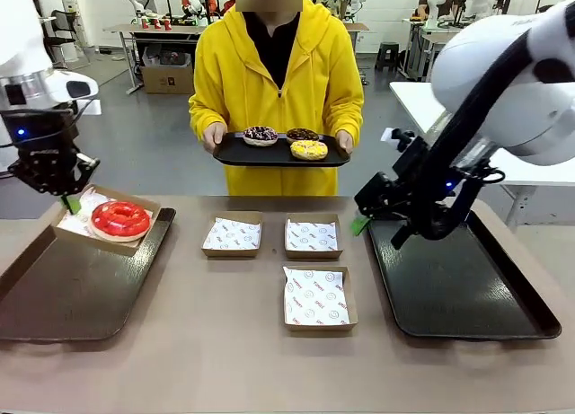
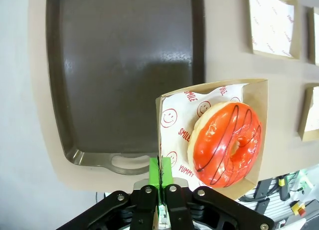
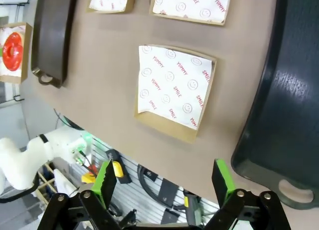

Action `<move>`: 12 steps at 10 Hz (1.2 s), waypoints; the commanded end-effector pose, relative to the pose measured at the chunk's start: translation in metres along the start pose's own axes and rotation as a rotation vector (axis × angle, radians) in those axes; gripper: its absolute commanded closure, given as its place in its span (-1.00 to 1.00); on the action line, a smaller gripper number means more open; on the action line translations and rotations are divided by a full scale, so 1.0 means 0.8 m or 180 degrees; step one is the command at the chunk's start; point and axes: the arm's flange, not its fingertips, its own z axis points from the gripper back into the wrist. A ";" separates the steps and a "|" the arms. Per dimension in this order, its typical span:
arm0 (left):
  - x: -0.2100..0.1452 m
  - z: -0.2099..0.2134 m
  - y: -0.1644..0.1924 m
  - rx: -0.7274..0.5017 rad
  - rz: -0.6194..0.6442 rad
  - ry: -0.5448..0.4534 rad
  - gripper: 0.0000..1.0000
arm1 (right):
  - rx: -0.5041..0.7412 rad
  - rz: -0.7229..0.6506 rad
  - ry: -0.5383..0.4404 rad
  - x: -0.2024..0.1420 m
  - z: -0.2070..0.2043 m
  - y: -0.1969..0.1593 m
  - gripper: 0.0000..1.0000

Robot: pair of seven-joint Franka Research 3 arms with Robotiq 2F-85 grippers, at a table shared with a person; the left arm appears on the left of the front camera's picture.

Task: Individually package the donuts and arrange them on the tray.
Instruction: Place the picked Paper togo box on the Handle tray while simultaneously picking up another Paper togo box from the table with the other hand.

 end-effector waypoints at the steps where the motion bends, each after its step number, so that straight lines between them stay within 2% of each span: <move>1: -0.016 -0.014 0.022 0.0056 -0.0003 -0.0115 0.98 | -0.0140 -0.0033 0.0019 0.010 -0.017 0.005 -1.00; 2: -0.019 -0.020 0.029 0.0097 0.0032 -0.0094 0.98 | -0.0105 -0.0004 0.0067 0.009 -0.023 0.001 -1.00; 3: -0.019 -0.021 0.031 0.0124 0.0079 -0.0088 0.98 | 0.0098 0.0053 0.0069 0.009 -0.023 -0.008 -1.00; 4: -0.013 -0.016 0.020 0.0038 0.0068 -0.0018 0.98 | -0.0059 0.0040 0.0070 0.004 -0.021 0.004 -1.00; 11: -0.015 -0.018 0.023 0.0055 0.0077 -0.0019 0.98 | -0.0018 0.0048 0.0086 0.005 -0.023 0.001 -1.00; 12: -0.014 -0.025 0.031 0.0058 0.0050 -0.0028 0.98 | -0.0393 -0.0046 0.0045 0.005 -0.033 0.024 -1.00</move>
